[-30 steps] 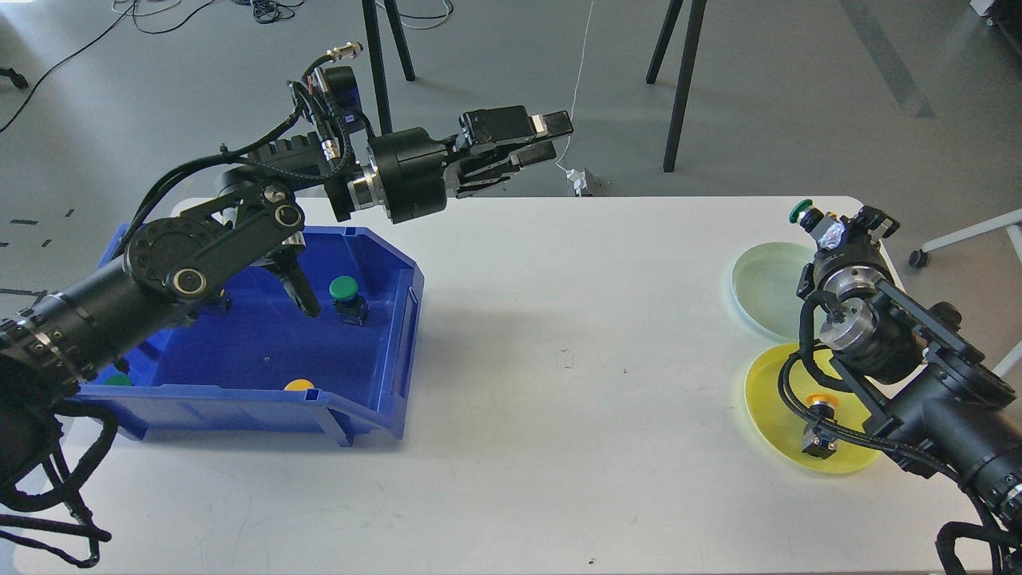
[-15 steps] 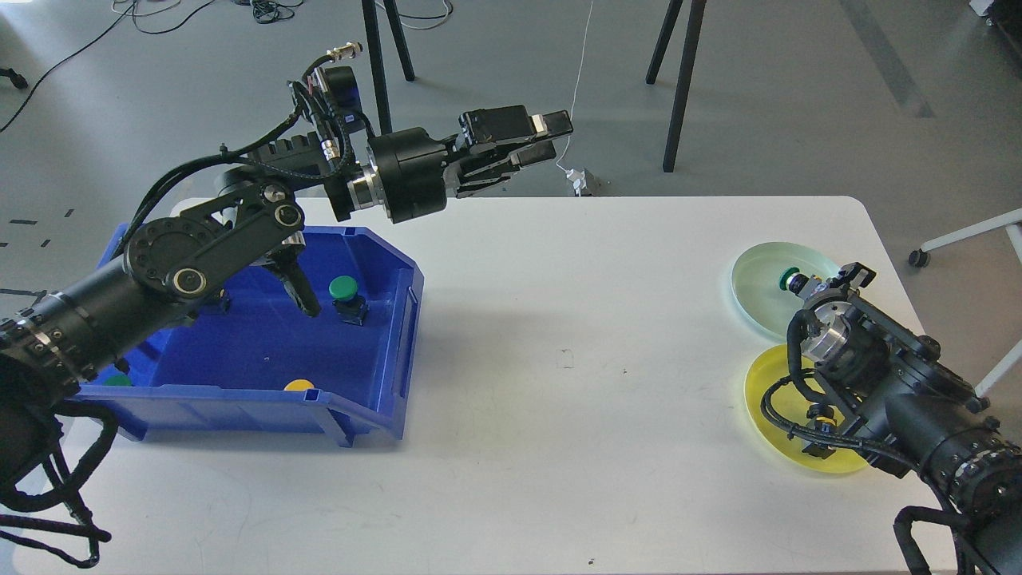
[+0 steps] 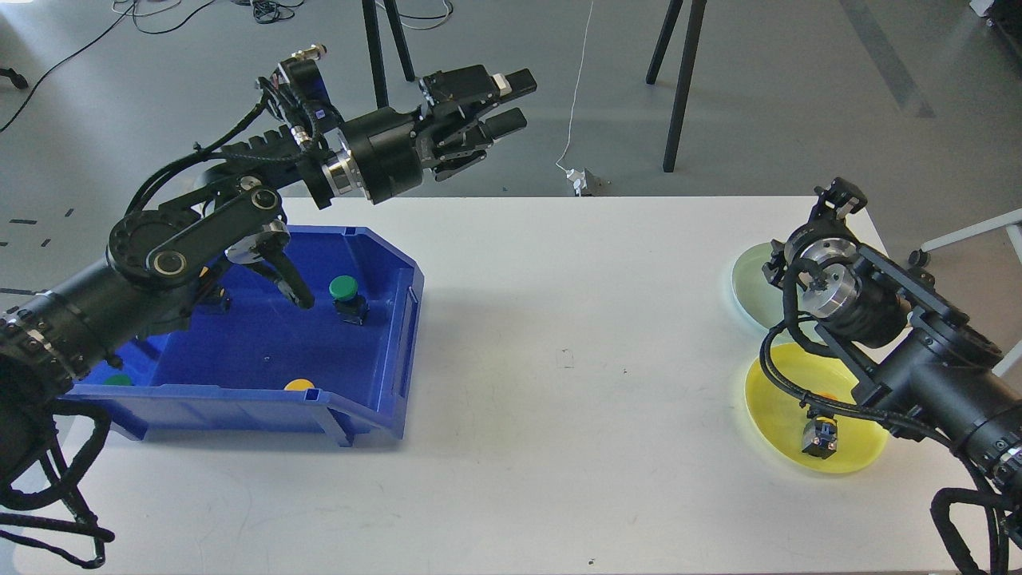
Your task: Pass button and place on color plate
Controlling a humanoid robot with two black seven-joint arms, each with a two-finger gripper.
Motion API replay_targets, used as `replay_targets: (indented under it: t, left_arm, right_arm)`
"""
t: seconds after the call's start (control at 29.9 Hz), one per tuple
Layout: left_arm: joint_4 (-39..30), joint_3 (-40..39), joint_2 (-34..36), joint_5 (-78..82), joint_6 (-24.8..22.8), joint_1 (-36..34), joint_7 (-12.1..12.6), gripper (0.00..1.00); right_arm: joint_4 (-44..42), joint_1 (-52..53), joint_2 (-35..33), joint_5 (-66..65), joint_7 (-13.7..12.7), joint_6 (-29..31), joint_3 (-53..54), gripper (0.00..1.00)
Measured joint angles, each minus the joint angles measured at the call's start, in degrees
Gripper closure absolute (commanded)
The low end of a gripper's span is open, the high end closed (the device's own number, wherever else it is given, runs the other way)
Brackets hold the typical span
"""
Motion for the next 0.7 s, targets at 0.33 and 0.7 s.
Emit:
replay_targets:
  t: [0.33,0.7]
  left_arm:
    - [3.8,-3.4,8.8,-21.6,0.0,3.5,0.0,0.29]
    - [3.4,-11.8,8.7,-22.2,0.0,12.0,0.0,0.28]
  right_arm:
    - [11.1,1.6,-7.1,-0.1,4.2,36.6,0.8,0.05]
    - [6.7,0.9,-8.8,2.7,4.8,55.5,1.1,0.05]
